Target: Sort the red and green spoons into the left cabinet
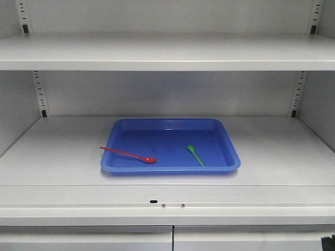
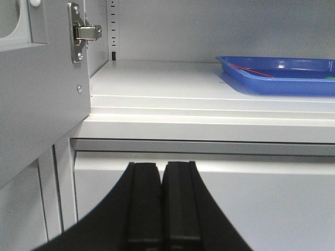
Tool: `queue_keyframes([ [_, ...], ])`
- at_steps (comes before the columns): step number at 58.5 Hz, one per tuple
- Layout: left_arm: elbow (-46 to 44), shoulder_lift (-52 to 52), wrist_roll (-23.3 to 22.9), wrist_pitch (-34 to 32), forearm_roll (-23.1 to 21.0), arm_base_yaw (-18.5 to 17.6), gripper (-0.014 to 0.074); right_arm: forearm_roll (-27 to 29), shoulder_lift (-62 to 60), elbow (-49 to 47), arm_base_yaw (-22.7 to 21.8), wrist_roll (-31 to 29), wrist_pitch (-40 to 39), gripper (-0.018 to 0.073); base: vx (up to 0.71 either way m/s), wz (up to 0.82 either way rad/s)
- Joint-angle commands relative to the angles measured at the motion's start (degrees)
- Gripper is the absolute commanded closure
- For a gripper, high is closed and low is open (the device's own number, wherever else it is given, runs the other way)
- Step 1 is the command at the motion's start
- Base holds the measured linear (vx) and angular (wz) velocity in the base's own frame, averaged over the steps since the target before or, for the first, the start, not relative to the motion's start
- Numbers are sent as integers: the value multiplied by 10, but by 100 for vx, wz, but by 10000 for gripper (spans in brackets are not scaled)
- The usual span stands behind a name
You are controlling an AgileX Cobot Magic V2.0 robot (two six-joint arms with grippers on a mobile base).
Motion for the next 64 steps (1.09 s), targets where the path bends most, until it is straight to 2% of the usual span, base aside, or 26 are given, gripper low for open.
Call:
queue_keyframes([
  [1,-1,-11,-5,-45,-1,1,604,-9,-56,28,-3,-5,-49,568,0,0],
  [5,-1,-11,-5,-45,-1,1,604,0,-89,57,-11,-5,-62,566,0,0],
  [11,-1,-11,-5,-45,-1,1,604,44,-157,105,-57,-14,-115,565,0,0],
  [16,-1,-11,-5,-45,-1,1,604,92,-206,146,-102,-50,-152,565,0,0],
  [22,-1,-11,-5,-45,-1,1,604,116,-258,193,-122,-78,-169,565,0,0],
  [33,-1,-11,-5,-45,-1,1,604,135,-347,289,-122,-110,-219,565,0,0],
  [37,-1,-11,-5,-44,-1,1,604,157,-391,284,-122,-115,-169,565,0,0],
  [45,-1,-11,-5,-44,-1,1,604,188,-480,285,-122,-179,-135,565,0,0],
  [64,-1,-12,-5,-42,-1,1,604,234,-474,285,-122,-185,-137,565,0,0],
])
